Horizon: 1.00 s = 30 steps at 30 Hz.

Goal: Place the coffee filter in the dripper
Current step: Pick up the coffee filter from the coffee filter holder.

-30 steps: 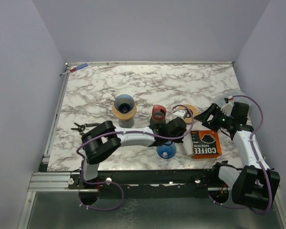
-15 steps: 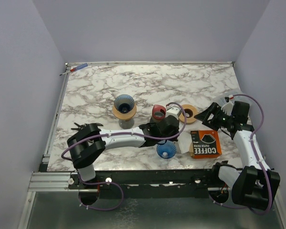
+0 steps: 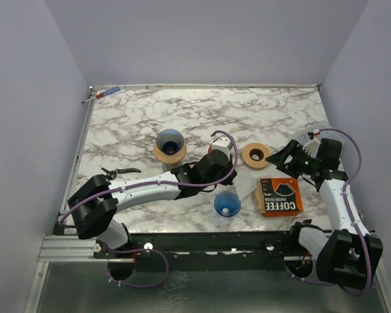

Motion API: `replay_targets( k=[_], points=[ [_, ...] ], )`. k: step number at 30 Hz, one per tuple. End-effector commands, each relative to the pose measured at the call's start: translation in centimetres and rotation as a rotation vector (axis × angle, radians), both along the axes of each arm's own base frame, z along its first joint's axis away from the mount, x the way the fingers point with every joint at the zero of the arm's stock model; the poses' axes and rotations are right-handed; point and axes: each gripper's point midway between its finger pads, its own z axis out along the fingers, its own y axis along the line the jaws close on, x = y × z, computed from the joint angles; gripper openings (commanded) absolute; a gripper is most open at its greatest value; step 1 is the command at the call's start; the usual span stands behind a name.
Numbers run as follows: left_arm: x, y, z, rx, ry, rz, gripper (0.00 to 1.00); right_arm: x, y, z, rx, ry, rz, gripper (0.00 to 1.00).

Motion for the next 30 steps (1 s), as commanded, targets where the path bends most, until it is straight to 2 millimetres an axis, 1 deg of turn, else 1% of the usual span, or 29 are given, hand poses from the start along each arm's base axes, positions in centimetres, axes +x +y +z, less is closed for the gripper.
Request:
replay_targets(
  k=[1, 9, 11, 17, 23, 26, 30],
  points=[
    [0.3, 1.3, 2.7, -0.037, -0.059, 0.001, 0.0, 0.2, 0.1, 2.2, 0.007, -0.057, 0.005, 0.79],
    [0.6, 3.8, 6.0, -0.094, -0.153, -0.026, 0.0, 0.2, 0.1, 3.5, -0.005, -0.101, 0.01, 0.8],
    [0.7, 4.4, 6.7, -0.121, -0.161, -0.043, 0.0, 0.3, 0.1, 3.8, -0.008, -0.109, 0.011, 0.83],
    [0.8, 5.4, 7.7, -0.16, -0.181, -0.099, 0.0, 0.3, 0.1, 4.4, -0.015, -0.136, 0.02, 0.89],
    [0.1, 5.7, 8.6, -0.163, -0.225, -0.19, 0.0, 0.2, 0.6, 5.4, -0.007, -0.178, 0.064, 0.94],
    [-0.1, 6.0, 8.8, -0.155, -0.253, -0.242, 0.0, 0.0, 1.4, 5.9, 0.022, -0.205, 0.121, 0.93],
    [-0.3, 6.6, 9.7, -0.151, -0.31, -0.29, 0.0, -0.4, 2.5, 6.9, 0.074, -0.256, 0.195, 0.93]
  ],
)
